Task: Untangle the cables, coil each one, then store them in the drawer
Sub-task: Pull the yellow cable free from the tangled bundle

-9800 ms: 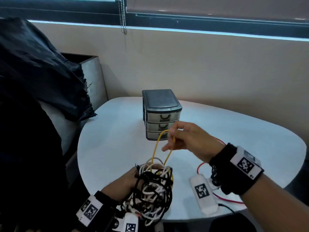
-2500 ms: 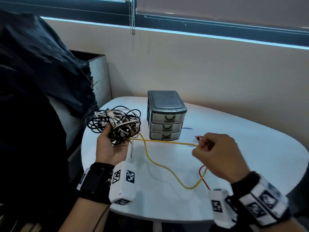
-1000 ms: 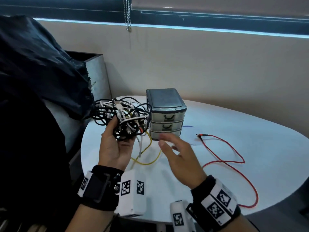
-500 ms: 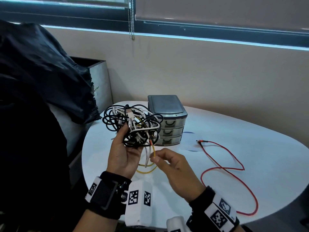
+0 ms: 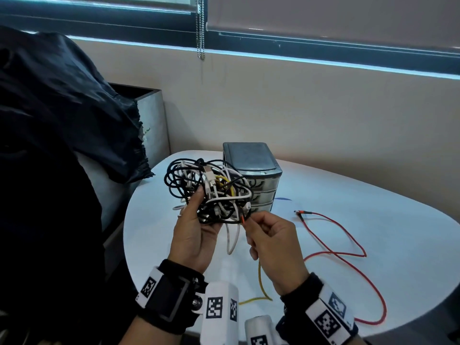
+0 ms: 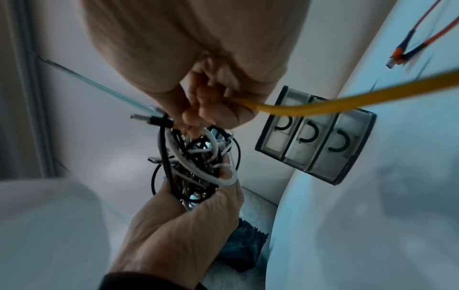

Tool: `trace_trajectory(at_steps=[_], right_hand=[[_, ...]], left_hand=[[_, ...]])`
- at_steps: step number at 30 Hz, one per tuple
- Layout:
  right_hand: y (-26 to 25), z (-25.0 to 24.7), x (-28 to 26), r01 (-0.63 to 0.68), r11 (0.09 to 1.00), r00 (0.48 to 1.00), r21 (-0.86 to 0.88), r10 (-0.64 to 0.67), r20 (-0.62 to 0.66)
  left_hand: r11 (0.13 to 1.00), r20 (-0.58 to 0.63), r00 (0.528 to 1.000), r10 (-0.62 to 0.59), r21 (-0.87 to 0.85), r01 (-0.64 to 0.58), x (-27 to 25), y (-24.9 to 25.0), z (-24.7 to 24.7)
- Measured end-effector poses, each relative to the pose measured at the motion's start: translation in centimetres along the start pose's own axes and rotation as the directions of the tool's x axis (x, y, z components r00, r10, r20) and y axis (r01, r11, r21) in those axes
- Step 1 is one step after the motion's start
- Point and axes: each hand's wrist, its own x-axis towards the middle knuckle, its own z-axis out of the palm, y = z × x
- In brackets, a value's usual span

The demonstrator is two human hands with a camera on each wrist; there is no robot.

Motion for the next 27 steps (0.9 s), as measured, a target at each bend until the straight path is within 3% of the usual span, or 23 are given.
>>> trace_trajectory(at_steps=[7, 12, 17, 19, 20, 23, 25, 27], right_hand=[[0.5, -0.4, 0.0, -0.012, 0.994, 1.0, -0.112, 0.01, -0.026], [-0.1, -1.2, -0.1, -0.025, 1.0, 0.999, 0.017, 0.025, -0.026], [-2.3, -2.2, -0.1, -0.08, 0.981, 0.995, 0.179, 0.069, 0.071], [-2.6, -2.4, 0.0, -0.083, 0.994, 0.996, 0.064, 0.081, 0.043], [-2.6, -2.6, 0.1, -0.057, 0.995, 0.998, -0.079, 0.059, 0.025], [-2.1, -3.0, 0.2, 0.158, 0.871, 0.986, -0.465, -0.162, 0.03], [-1.8, -3.1, 0.5, 0.247, 0.814, 0.958, -0.525, -0.288, 0.005], [-1.6, -3.2, 0.9, 0.272, 0.794, 0.943, -0.543, -0.332, -0.011]], left_hand=[[1.0, -0.011, 1.0, 0.006, 0.013, -0.006, 0.0, -0.2, -0.9], [0.999, -0.025, 0.999, 0.035, 0.014, -0.035, 0.1, -0.6, -0.9], [0.996, 0.005, 0.996, 0.085, 0.033, -0.085, -0.3, -0.8, -0.3], [0.989, 0.017, 0.994, 0.112, 0.093, -0.113, -0.5, -1.0, -0.1], [0.982, 0.01, 0.991, 0.134, 0.134, -0.135, -0.6, -1.0, 0.0], [0.961, 0.005, 0.984, 0.179, 0.213, -0.176, -0.8, -1.1, 0.0], [0.947, 0.013, 0.979, 0.203, 0.25, -0.2, -0.9, -1.1, 0.0], [0.924, 0.026, 0.972, 0.235, 0.304, -0.232, -0.9, -1.2, 0.0]])
